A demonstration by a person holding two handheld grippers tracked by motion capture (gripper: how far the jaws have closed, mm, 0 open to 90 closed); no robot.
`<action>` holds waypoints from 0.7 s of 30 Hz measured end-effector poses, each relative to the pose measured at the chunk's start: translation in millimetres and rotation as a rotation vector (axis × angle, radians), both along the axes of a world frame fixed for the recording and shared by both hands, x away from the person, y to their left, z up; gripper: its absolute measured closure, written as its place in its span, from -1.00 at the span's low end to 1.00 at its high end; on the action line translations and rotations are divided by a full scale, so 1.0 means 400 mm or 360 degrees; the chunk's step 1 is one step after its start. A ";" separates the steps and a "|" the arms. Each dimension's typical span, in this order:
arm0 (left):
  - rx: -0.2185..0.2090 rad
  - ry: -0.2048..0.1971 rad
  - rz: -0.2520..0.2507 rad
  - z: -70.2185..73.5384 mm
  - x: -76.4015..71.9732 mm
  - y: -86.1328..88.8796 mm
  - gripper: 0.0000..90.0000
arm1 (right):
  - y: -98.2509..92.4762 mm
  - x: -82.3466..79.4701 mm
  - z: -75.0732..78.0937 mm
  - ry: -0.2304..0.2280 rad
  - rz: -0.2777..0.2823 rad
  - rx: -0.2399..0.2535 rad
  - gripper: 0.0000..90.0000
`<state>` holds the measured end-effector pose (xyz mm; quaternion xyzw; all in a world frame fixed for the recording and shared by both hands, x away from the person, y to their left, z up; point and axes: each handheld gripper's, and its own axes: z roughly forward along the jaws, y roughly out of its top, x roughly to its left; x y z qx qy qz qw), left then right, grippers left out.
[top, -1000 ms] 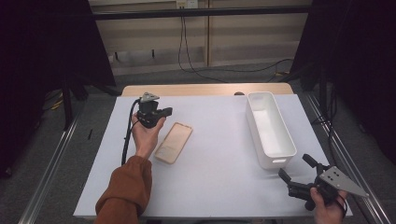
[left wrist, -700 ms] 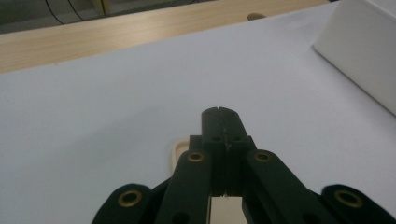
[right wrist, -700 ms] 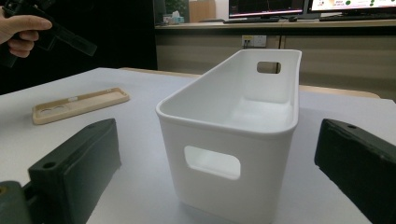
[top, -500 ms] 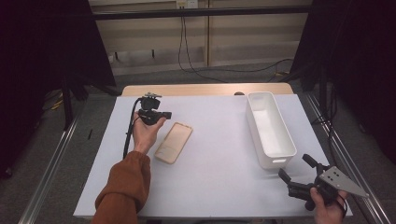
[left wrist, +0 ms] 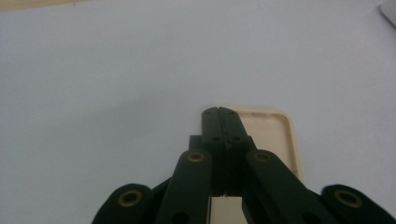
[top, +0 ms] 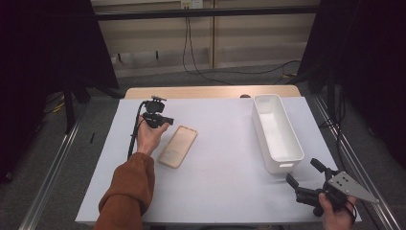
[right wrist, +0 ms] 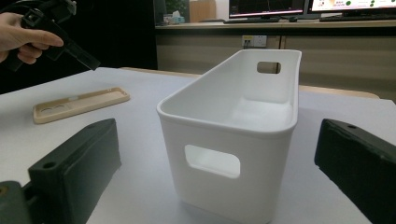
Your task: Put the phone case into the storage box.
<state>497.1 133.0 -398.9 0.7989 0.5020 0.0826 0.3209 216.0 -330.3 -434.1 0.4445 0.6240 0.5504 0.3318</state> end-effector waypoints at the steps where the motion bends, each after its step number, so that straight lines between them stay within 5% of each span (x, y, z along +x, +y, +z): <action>1: 0.0006 0.0009 0.0007 -0.003 0.001 -0.001 1.00 | 0.000 0.000 0.000 0.0000 0.0002 0.0000 -1.00; 21: 0.0105 0.0113 0.0033 -0.053 0.017 -0.017 1.00 | -0.003 -0.003 -0.001 0.0006 -0.0001 -0.0006 -1.00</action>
